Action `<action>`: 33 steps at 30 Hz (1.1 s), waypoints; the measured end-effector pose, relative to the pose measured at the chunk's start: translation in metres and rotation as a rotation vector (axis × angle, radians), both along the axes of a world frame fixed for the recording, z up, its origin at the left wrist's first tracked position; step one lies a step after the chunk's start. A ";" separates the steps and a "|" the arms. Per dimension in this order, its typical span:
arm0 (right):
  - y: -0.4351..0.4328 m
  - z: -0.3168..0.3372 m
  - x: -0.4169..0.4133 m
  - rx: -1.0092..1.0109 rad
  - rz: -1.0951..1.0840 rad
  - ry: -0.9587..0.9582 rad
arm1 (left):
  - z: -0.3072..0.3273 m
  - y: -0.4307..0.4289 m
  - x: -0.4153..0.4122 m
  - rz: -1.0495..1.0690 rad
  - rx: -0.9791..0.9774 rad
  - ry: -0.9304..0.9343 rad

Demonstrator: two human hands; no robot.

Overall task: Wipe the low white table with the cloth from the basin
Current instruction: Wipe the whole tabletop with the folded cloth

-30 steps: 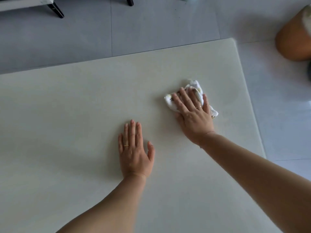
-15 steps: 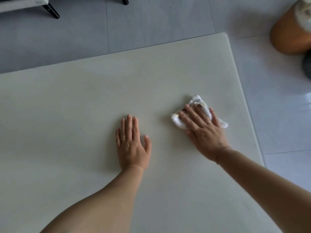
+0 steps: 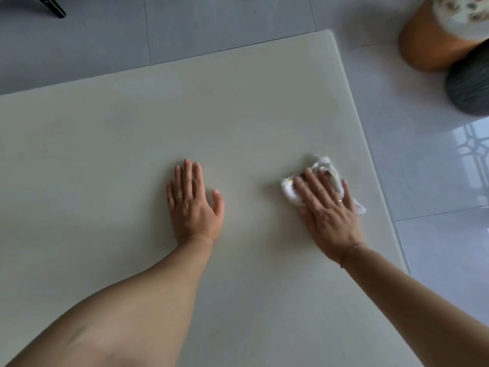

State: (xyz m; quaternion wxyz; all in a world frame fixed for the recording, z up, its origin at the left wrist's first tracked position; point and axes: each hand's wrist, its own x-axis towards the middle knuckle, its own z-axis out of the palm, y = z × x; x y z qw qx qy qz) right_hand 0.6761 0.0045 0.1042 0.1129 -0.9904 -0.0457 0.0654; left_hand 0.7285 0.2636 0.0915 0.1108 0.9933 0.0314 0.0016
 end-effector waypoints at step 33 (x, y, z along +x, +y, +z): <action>-0.002 0.011 -0.197 0.097 -0.491 0.089 | 0.000 -0.006 -0.003 -0.007 0.187 0.041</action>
